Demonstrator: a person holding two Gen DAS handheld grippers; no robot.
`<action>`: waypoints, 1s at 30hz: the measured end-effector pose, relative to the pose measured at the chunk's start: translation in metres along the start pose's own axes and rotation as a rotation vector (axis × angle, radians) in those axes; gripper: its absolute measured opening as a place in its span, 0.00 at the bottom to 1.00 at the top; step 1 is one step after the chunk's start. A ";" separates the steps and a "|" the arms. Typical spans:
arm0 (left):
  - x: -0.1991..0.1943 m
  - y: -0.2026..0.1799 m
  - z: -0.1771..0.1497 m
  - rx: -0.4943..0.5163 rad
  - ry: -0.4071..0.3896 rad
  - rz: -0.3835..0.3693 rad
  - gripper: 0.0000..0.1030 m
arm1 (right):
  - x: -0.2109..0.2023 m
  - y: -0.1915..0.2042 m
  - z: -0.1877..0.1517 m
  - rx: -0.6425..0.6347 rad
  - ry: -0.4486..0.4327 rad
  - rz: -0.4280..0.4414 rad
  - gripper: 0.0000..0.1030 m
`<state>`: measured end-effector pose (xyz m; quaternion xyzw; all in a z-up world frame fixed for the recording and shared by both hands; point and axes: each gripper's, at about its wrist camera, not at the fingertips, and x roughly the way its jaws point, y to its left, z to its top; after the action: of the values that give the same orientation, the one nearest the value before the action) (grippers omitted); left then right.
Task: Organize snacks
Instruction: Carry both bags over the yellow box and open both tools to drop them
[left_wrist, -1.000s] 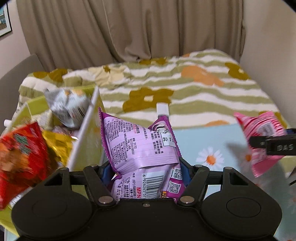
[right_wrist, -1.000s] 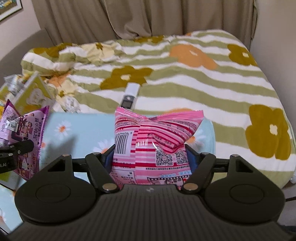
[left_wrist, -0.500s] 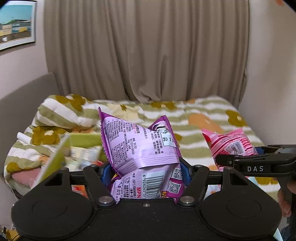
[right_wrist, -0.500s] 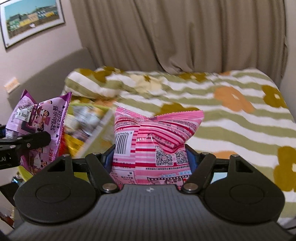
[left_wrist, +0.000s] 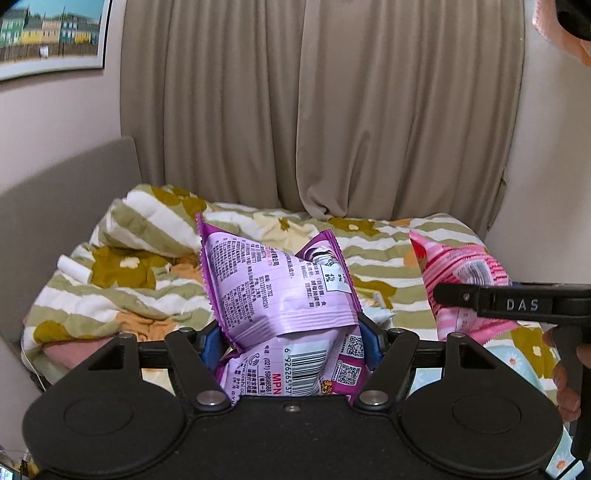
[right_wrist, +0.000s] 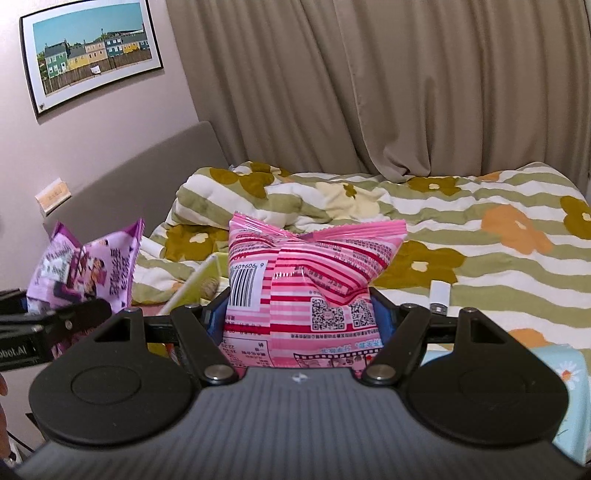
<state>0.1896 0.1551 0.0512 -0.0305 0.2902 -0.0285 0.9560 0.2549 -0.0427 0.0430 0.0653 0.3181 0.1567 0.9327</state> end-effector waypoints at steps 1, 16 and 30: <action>0.003 0.009 -0.001 -0.007 0.010 -0.011 0.71 | 0.005 0.007 0.001 0.003 0.004 -0.005 0.85; 0.058 0.066 -0.032 0.097 0.189 -0.178 0.90 | 0.050 0.049 0.012 0.074 0.048 -0.110 0.86; 0.059 0.074 -0.026 0.139 0.149 -0.135 1.00 | 0.093 0.069 0.023 0.044 0.103 -0.061 0.91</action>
<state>0.2267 0.2236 -0.0079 0.0186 0.3553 -0.1148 0.9275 0.3217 0.0528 0.0233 0.0681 0.3709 0.1244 0.9178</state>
